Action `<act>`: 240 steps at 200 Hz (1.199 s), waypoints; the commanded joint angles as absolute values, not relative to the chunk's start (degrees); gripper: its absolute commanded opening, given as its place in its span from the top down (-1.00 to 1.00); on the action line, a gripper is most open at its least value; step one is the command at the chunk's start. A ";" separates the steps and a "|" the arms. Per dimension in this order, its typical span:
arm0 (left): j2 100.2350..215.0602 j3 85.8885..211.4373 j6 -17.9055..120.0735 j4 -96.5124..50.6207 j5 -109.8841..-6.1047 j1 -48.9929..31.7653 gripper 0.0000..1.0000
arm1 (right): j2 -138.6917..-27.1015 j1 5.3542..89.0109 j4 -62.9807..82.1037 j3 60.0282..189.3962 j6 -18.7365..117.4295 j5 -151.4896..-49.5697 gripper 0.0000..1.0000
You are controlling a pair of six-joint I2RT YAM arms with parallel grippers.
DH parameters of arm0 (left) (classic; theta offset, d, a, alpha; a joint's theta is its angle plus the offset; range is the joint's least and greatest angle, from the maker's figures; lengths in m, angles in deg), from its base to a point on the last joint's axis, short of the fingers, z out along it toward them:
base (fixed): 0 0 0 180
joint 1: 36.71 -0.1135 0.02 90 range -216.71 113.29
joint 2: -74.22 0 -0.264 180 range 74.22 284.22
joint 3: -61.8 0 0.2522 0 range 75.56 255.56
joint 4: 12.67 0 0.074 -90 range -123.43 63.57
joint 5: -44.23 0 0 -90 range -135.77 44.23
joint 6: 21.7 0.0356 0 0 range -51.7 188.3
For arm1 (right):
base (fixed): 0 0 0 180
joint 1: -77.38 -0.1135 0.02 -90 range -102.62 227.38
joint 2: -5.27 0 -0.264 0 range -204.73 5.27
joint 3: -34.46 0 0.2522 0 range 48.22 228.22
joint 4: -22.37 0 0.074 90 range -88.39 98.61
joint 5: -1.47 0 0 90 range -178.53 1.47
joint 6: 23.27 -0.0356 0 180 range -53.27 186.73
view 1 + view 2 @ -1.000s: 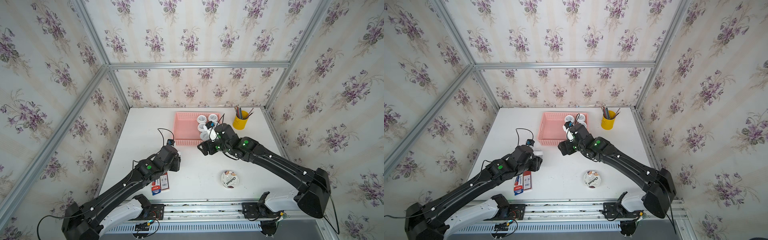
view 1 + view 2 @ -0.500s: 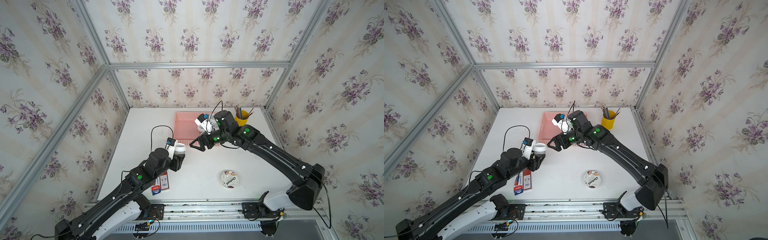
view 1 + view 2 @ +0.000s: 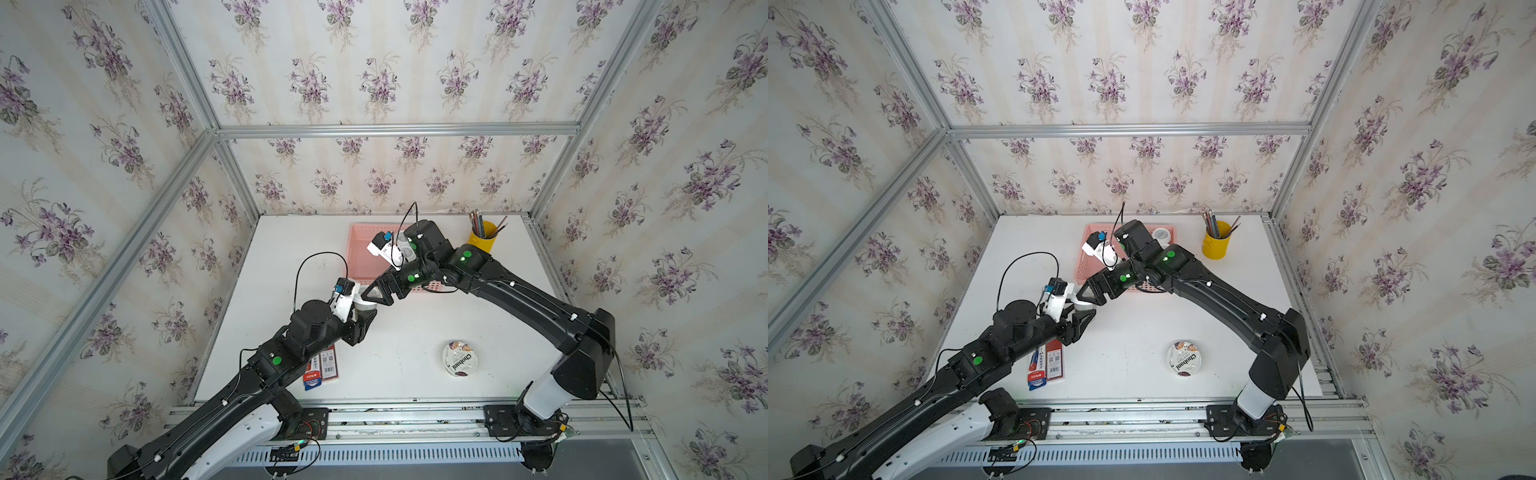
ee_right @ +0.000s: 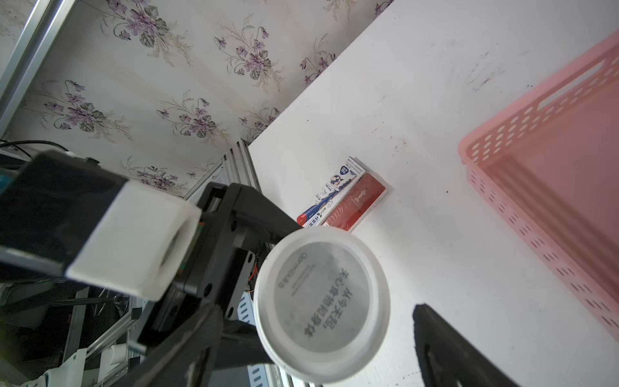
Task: Put the yogurt in the basket
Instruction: Pick up the yogurt from the center of the board.
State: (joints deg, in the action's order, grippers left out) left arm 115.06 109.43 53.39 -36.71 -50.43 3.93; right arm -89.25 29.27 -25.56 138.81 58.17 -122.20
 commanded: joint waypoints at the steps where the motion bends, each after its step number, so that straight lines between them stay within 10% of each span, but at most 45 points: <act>1: 114.83 109.51 54.42 -34.60 -51.27 3.94 -0.26 | -89.91 28.96 -26.29 139.36 58.78 -122.31 -0.86; 240: 115.88 110.45 55.23 -35.16 -50.24 4.07 -0.28 | -93.09 27.20 -26.72 139.63 56.22 -124.84 -0.37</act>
